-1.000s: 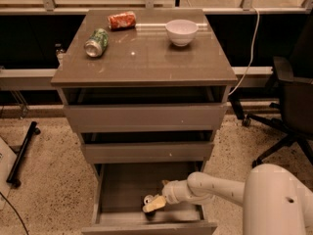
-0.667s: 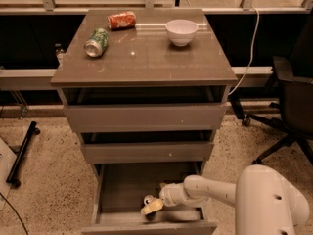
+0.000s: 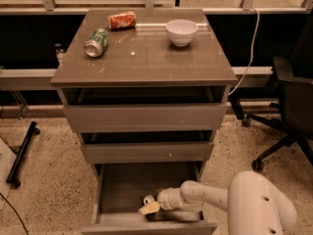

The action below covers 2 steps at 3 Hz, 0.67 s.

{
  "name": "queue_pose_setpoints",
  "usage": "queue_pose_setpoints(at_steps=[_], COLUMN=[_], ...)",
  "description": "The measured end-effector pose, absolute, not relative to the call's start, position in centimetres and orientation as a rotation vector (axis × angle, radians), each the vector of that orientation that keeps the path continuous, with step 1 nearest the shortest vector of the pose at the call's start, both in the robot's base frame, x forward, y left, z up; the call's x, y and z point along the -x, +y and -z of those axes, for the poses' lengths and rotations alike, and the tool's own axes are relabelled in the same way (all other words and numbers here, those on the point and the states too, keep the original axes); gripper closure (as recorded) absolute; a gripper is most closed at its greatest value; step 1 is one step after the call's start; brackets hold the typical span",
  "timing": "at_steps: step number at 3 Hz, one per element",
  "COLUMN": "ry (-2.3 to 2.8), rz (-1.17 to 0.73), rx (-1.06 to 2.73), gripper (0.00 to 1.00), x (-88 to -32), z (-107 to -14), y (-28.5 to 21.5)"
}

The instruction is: Pick pepsi can from bottom drawer and place on counter

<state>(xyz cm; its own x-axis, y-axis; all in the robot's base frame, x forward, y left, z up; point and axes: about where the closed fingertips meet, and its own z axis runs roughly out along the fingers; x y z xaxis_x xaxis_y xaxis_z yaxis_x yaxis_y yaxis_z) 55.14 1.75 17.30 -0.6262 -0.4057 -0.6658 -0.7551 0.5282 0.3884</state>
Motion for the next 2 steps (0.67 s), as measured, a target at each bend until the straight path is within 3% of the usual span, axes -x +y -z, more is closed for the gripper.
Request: queue_pose_setpoints(at_steps=[2], ry=[2.251], rz=[-0.930], rx=[0.908], gripper=[0.64], x=[-55.43], z=[-16.77], y=[2.04])
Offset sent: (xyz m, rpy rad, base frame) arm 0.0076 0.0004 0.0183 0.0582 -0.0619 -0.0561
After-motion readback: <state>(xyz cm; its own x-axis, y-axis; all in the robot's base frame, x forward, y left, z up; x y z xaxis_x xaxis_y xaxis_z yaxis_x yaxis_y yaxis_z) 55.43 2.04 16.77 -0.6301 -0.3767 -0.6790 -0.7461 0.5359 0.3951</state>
